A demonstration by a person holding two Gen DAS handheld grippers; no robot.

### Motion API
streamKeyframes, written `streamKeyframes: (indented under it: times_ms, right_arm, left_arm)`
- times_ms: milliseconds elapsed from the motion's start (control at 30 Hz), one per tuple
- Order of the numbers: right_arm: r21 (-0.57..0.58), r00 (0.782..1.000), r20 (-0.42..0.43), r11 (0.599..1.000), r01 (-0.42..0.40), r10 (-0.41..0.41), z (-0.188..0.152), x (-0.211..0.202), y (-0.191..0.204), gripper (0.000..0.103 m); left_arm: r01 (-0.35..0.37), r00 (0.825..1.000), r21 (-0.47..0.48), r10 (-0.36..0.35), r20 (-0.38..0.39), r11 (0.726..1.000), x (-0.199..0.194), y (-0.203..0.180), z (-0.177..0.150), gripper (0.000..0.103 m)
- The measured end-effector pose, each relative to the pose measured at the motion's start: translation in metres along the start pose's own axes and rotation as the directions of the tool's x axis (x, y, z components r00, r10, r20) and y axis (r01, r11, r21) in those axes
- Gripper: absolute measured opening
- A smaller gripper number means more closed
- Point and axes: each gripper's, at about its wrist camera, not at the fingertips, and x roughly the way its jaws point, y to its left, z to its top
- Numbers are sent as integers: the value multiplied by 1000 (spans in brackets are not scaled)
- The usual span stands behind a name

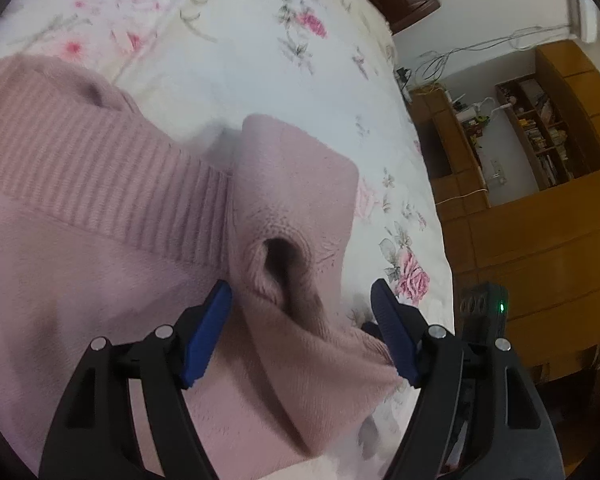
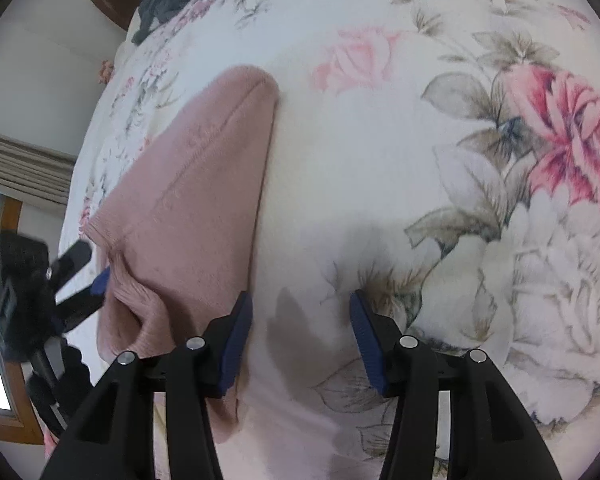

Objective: Fold small clothes

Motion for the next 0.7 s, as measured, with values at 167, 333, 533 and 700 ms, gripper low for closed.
streamKeyframes:
  times_ms: [167,333,533,700]
  right_arm:
    - [-25,1000,-6,1000,1,-1,-5,5,5,52]
    - [-12,1000,-8,1000,-17,17,-9,6,4,52]
    - [-4,1000,-7,1000,-28,28,-15,3,4,52]
    - [-21,999,-5,999,-43,43,-21,-1,6,53]
  left_arm:
    - [-2,1000,-33,2,-14,999,18,3,1,56]
    - [-2,1000,-31,2,10,1000,18,0,2,24]
    - [-2,996,74,-5,94,997,-7,-16,-13,20]
    - [8,989,129,-26,143,992,-37,-22,-22,20]
